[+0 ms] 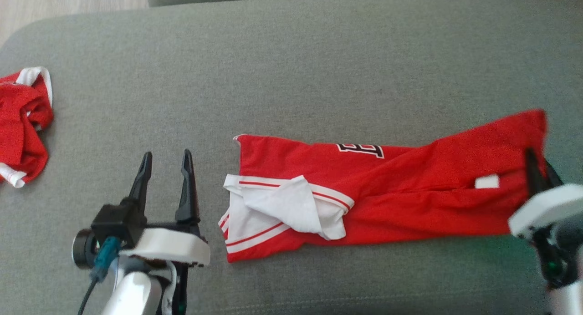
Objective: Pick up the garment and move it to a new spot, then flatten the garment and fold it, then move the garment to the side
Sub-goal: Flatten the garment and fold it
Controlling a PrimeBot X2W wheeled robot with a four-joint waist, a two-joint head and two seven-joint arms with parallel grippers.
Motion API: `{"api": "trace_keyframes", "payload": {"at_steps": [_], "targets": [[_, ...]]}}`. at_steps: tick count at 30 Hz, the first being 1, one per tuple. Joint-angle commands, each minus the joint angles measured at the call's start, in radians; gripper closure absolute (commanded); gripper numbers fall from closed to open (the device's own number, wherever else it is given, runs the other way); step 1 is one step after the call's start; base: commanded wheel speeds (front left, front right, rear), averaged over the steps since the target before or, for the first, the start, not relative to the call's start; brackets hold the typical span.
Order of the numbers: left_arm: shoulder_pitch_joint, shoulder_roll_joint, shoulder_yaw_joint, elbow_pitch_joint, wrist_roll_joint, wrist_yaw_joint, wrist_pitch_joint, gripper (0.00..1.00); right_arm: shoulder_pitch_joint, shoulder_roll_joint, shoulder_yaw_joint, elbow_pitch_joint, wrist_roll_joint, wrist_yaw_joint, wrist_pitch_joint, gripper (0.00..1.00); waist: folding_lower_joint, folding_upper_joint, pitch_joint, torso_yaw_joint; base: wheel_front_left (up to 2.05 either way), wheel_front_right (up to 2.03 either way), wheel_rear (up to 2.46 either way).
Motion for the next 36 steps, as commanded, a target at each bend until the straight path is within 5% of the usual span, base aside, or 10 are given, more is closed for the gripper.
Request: {"api": "trace_keyframes", "payload": {"at_steps": [1, 7, 11, 20, 30, 31, 33, 36], "targets": [[-0.009, 0.009, 0.037, -0.027, 0.006, -0.001, -0.012, 0.0, -0.014, -0.001, 0.031, -0.057, 0.01, -0.001, 0.008, 1.0, 0.0, 0.0, -0.009, -0.004, 0.0, 0.0, 0.0], [0.007, 0.011, 0.031, -0.025, 0.003, -0.001, -0.012, 0.0, -0.02, 0.072, 0.209, -0.248, 0.11, -0.001, 0.113, 1.0, 0.0, 0.0, -0.039, -0.007, 0.0, 0.0, 0.0], [0.007, 0.011, 0.022, -0.023, 0.001, -0.005, -0.008, 0.0, -0.035, 0.099, 0.362, -0.262, 0.186, -0.001, 0.124, 1.0, 0.0, 0.0, -0.046, 0.006, 0.0, 0.0, 0.0], [-0.022, 0.001, -0.008, -0.009, 0.001, -0.02, -0.002, 0.0, -0.152, 0.102, 0.704, -0.058, 0.437, -0.001, -0.035, 1.0, 0.0, 0.0, -0.014, 0.099, 0.0, 0.0, 0.0], [-0.049, -0.018, -0.017, 0.011, 0.002, -0.026, -0.007, 0.0, -0.318, 0.102, 0.884, 0.201, 0.549, -0.001, -0.165, 1.0, 0.0, 0.0, 0.038, 0.175, 0.0, 0.0, 0.0], [-0.051, -0.02, -0.017, 0.013, 0.002, -0.027, -0.007, 0.0, -0.329, 0.102, 0.897, 0.221, 0.555, -0.001, -0.174, 0.94, 0.0, 0.0, 0.041, 0.177, 0.0, 0.0, 0.0], [-0.056, -0.023, -0.015, 0.016, 0.003, -0.028, -0.008, 0.0, -0.351, 0.102, 0.924, 0.243, 0.567, -0.001, -0.198, 0.0, 0.0, 0.0, 0.048, 0.177, 0.0, 0.0, 0.0], [-0.061, -0.026, -0.011, 0.021, 0.004, -0.028, -0.01, 0.0, -0.383, 0.102, 0.979, 0.226, 0.602, -0.001, -0.247, 0.0, 0.0, 0.0, 0.052, 0.17, 0.0, 0.0, 0.0]]}}
